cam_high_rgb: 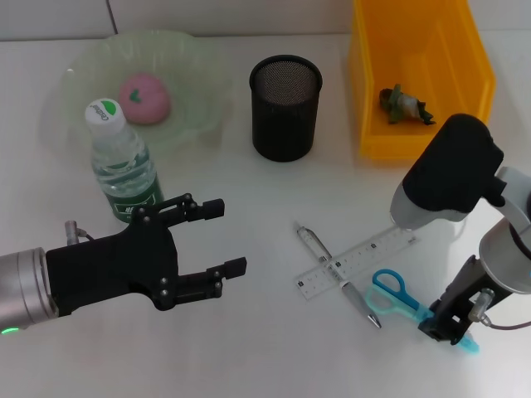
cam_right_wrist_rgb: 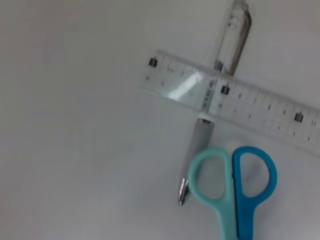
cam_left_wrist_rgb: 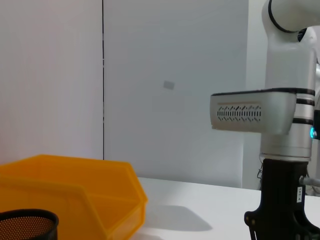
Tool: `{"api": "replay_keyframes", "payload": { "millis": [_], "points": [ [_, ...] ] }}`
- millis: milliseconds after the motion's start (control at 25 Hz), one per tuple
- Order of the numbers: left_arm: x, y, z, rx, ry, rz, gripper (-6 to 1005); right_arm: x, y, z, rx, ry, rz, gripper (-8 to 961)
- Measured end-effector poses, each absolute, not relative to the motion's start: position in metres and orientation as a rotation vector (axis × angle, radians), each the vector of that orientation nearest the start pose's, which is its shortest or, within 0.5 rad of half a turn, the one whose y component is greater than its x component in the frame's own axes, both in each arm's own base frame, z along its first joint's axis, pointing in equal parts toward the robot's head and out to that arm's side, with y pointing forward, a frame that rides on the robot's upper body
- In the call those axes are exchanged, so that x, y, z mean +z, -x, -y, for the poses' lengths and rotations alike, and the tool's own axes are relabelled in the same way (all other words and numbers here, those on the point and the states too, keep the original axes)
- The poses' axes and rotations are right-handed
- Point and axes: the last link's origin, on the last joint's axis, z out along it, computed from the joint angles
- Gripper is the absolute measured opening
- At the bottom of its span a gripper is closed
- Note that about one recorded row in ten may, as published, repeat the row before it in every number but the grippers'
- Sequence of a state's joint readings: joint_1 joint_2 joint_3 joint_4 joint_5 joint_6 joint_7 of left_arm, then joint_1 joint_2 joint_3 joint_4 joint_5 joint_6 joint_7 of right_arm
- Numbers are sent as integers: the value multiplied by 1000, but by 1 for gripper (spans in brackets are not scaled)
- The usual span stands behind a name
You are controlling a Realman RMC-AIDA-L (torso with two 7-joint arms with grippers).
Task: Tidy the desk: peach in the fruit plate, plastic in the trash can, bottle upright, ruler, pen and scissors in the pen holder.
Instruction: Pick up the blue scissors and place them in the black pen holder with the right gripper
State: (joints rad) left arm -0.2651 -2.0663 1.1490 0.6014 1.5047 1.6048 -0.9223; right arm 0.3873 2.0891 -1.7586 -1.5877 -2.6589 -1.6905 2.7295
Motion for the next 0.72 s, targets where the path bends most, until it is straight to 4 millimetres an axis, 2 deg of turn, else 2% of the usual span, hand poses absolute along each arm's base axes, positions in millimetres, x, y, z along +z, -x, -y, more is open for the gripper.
{"api": "replay_keyframes", "payload": {
  "millis": [120,160,200,240,360,400,440,560,600,640,680,720],
  "points": [
    [-29,275,-252,-935,2708,215,765,-30,-188,-273,-776,2653,-913,229],
    [-29,275,-252,-937,2708,216,765,-26,-185,-274,-734,2657,-920,231],
    [-29,275,-251,-937,2707,214,765,-16,-180,-280,-603,2653,-921,234],
    [-29,275,-251,-937,2707,214,765,-16,-180,-280,-603,2653,-921,236],
    [-29,275,-251,-936,2704,209,765,2,-172,-298,-272,2623,-904,243],
    [-30,276,-251,-935,2703,211,765,12,-169,-312,-23,2591,-880,246],
    [-30,276,-251,-935,2703,211,765,12,-169,-312,-23,2591,-880,248],
    [-32,275,-250,-934,2704,213,765,12,-163,-332,416,2550,-777,256],
    [-32,275,-250,-935,2704,215,765,9,-161,-344,653,2493,-682,258],
    [-33,275,-250,-937,2705,217,765,9,-161,-344,653,2493,-682,261],
    [-33,275,-250,-939,2705,217,765,2,-161,-359,833,2430,-557,263],
    [-33,275,-250,-943,2705,217,765,2,-161,-359,833,2430,-557,266]
  ]
}}
